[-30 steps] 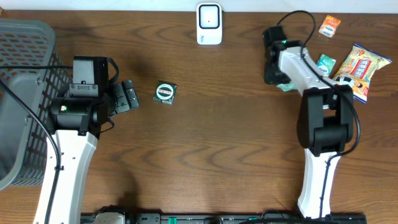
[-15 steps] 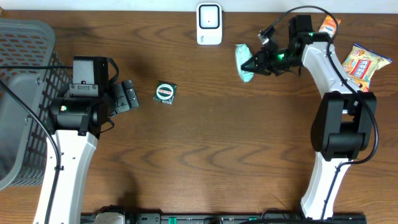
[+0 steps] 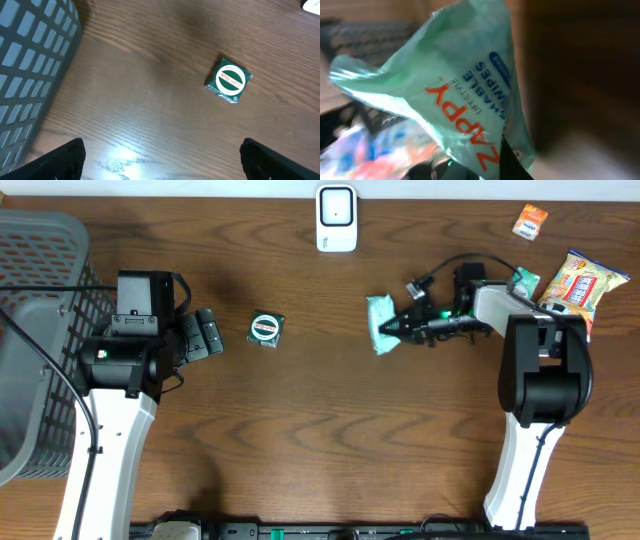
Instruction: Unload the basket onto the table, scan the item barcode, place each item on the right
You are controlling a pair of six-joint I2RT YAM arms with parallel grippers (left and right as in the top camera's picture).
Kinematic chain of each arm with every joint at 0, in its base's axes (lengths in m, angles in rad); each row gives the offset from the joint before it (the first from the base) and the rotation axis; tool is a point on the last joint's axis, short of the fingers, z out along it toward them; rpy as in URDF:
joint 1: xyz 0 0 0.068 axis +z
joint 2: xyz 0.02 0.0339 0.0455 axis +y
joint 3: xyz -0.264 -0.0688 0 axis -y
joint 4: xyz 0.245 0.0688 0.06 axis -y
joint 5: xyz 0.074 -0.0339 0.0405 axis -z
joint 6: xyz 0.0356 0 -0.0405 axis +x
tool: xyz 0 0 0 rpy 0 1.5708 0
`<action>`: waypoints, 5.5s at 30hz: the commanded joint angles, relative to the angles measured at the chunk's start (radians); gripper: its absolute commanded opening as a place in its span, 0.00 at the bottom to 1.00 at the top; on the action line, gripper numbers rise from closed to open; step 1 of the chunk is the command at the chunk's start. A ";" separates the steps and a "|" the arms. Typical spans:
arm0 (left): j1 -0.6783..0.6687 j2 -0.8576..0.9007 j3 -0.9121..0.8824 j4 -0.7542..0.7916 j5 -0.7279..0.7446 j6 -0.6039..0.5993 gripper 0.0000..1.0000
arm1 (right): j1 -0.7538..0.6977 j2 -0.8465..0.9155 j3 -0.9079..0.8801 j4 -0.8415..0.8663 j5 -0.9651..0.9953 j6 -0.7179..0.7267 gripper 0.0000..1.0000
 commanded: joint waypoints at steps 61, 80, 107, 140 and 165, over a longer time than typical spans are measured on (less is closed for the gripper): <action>0.003 -0.004 0.005 -0.003 -0.013 0.006 0.98 | 0.168 -0.007 0.311 -0.091 0.528 0.001 0.71; 0.003 -0.004 0.005 -0.003 -0.013 0.006 0.97 | 0.252 0.021 0.264 -0.134 0.607 0.004 0.01; 0.003 -0.004 0.005 -0.003 -0.013 0.006 0.98 | 0.293 -0.055 0.285 -0.050 0.619 -0.174 0.72; 0.003 -0.004 0.005 -0.003 -0.013 0.006 0.98 | 0.237 -0.100 0.306 0.102 0.184 -0.116 0.01; 0.003 -0.004 0.005 -0.003 -0.013 0.006 0.98 | 0.391 -0.208 0.306 0.367 1.461 -0.193 0.01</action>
